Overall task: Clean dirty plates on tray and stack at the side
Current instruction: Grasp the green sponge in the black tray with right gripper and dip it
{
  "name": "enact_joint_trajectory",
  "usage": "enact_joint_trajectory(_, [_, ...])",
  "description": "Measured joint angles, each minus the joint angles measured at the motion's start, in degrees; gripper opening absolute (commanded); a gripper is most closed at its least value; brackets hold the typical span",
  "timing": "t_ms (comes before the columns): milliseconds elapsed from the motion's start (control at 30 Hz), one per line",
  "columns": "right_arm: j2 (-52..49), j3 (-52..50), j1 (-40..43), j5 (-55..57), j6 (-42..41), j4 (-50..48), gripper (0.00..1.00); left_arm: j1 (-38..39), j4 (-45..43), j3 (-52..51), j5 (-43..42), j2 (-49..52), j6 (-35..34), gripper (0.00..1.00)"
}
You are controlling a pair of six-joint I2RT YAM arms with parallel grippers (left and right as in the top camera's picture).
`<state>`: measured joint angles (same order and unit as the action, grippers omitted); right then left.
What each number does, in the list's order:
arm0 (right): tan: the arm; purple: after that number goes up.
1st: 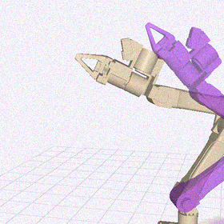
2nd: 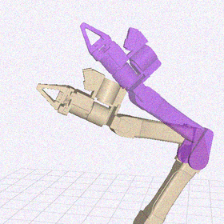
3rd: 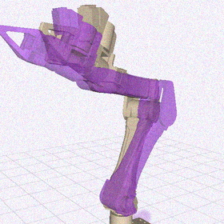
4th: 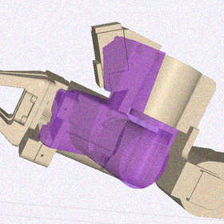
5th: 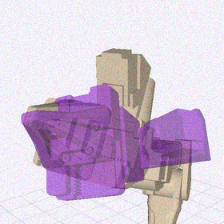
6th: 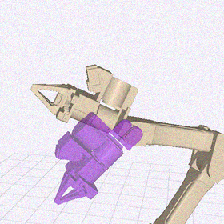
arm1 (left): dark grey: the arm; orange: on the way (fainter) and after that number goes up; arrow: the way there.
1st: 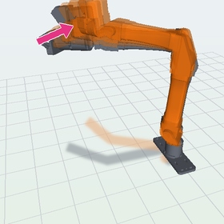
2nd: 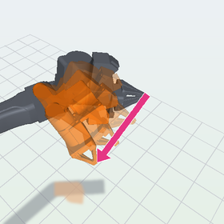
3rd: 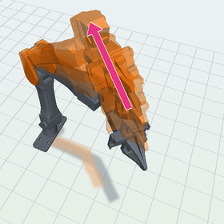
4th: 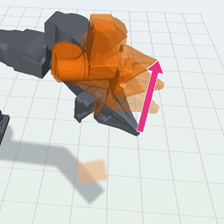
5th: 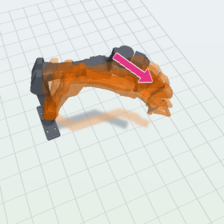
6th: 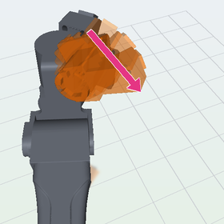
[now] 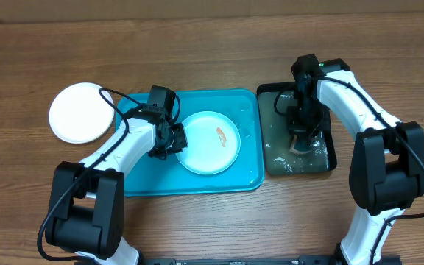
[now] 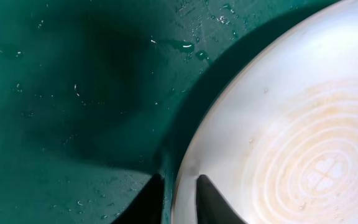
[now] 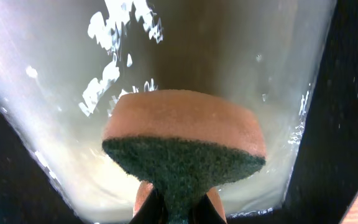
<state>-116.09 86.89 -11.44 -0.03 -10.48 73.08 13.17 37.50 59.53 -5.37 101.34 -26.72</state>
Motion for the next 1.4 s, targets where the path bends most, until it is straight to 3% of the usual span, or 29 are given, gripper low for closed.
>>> enact_joint_trajectory(433, [0.0, 0.0, 0.0, 0.0, 0.0, 1.1, 0.04, 0.0, -0.5, 0.0, 0.0, 0.0, 0.0, 0.15])
enact_joint_trajectory(500, [0.0, 0.0, 0.0, 0.0, 0.0, 1.0, 0.04, 0.0, -0.5, 0.0, 0.0, 0.0, 0.0, 0.04])
enact_joint_trajectory(1200, [0.0, 0.1, 0.0, 0.6, 2.8, -0.6, 0.04, 0.0, 0.4, 0.0, 0.0, 0.0, -0.3, 0.04])
enact_joint_trajectory(1400, [0.0, 1.9, -0.3, 3.1, 0.3, 2.0, 0.04, 0.0, 0.3, 0.0, 0.0, 0.0, -0.3, 0.04])
